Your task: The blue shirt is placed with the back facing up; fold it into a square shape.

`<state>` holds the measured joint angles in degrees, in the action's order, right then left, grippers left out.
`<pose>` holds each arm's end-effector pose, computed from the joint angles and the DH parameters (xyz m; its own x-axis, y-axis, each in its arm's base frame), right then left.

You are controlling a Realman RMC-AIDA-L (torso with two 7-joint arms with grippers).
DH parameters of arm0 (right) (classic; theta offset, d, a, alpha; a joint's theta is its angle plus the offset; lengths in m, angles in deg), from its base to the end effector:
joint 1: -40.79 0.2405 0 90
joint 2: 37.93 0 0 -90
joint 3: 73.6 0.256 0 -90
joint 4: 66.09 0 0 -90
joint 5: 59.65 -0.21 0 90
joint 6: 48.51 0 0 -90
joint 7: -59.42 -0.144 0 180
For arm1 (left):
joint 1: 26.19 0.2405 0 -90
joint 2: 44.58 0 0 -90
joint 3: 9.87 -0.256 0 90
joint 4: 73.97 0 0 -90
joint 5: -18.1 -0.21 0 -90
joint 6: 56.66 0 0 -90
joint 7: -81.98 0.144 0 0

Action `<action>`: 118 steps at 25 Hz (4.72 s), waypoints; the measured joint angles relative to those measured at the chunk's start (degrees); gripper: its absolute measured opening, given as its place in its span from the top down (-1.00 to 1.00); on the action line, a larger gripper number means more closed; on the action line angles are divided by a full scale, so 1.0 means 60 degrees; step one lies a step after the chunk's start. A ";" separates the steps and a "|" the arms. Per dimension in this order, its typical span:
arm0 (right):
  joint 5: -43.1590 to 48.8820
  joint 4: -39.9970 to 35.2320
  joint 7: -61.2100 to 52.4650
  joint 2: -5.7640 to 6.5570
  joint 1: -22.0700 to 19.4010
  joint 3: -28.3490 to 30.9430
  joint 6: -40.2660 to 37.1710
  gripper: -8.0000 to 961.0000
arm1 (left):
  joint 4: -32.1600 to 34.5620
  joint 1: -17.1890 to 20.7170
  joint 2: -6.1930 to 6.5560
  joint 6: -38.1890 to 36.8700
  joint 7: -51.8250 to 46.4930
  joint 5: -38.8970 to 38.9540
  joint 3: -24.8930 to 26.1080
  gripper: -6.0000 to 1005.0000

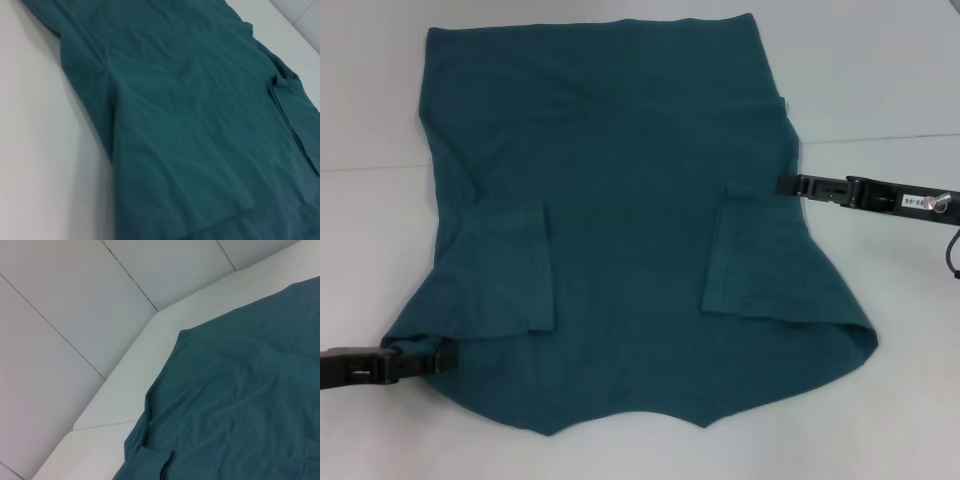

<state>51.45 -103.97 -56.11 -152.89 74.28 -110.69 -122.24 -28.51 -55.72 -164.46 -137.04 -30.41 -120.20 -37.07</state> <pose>0.2760 0.3887 0.0484 0.3521 -0.6590 -0.6646 -0.9016 -0.4296 -0.0517 -0.3287 0.3313 0.0274 0.4527 0.7907 0.4121 0.8917 -0.3998 -0.2123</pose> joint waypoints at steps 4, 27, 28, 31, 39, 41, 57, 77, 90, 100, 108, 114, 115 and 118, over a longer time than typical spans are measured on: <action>0.0000 0.0000 0.0012 0.0000 0.0018 0.0000 -0.0016 -0.91 | -0.0003 0.0042 -0.0014 0.0237 -0.0186 -0.0140 0.0041 -0.61; 0.0025 0.0012 0.0065 -0.0012 -0.0060 -0.0012 -0.0057 -0.91 | 0.0034 0.0023 -0.0007 0.0360 -0.0355 -0.0197 0.0026 0.98; 0.0068 0.0011 0.0065 -0.0003 -0.0060 -0.0033 -0.0032 -0.91 | 0.0041 0.0024 -0.0002 0.0356 -0.0355 -0.0197 0.0034 0.98; 0.0392 0.0017 -0.0020 0.0045 -0.0061 -0.0039 0.0036 -0.91 | 0.0057 0.0028 0.0010 0.0325 -0.0355 -0.0181 0.0055 0.98; 0.1932 0.0092 -0.1500 0.0333 -0.0139 -0.0055 -0.0142 -0.91 | 0.0122 0.0032 0.0007 0.0297 -0.0352 -0.0139 0.0032 0.97; 0.2178 0.0060 -0.1808 0.0371 -0.0245 -0.0055 -0.0262 -0.91 | 0.0138 0.0040 0.0005 0.0301 -0.0348 -0.0134 0.0059 0.97; 0.2925 0.0100 -0.2336 0.0451 -0.0792 -0.0072 -0.0331 -0.91 | 0.0143 0.0057 -0.0022 0.0359 -0.0313 -0.0107 0.0110 0.95; 0.3284 0.0098 -0.2275 0.0329 -0.0666 -0.0094 -0.0312 -0.91 | 0.0108 -0.0020 -0.0029 0.0374 -0.0325 -0.0109 0.0094 0.94; 0.3252 0.0019 -0.2186 0.0120 -0.0246 -0.0088 -0.0642 -0.91 | 0.0089 -0.0058 -0.0028 0.0428 -0.0279 -0.0110 0.0094 0.93; 0.3212 -0.0377 -0.2178 0.0195 -0.0478 0.0245 -0.0758 -0.91 | 0.0070 -0.0059 -0.0048 0.0466 -0.0271 -0.0109 0.0095 0.92; 0.3267 -0.0381 -0.2359 0.0452 -0.0784 0.0291 -0.0762 -0.91 | 0.0069 -0.0059 -0.0074 0.0477 -0.0266 -0.0100 0.0095 0.91; 0.3319 -0.0306 -0.2393 0.0446 -0.0723 0.0168 -0.0706 -0.91 | 0.0069 -0.0059 -0.0073 0.0477 -0.0267 -0.0088 0.0095 0.91; 0.3344 -0.0300 -0.2394 0.0426 -0.0705 0.0160 -0.0701 -0.91 | 0.0069 -0.0059 -0.0073 0.0477 -0.0266 -0.0084 0.0094 0.91; 0.3495 -0.0288 -0.2395 0.0363 -0.0649 0.0152 -0.0686 -0.91 | 0.0069 -0.0059 -0.0073 0.0477 -0.0255 -0.0077 0.0095 0.91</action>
<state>72.41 -105.70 -70.48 -150.71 70.38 -109.78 -126.36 -28.09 -56.07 -164.90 -134.18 -31.94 -120.66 -36.50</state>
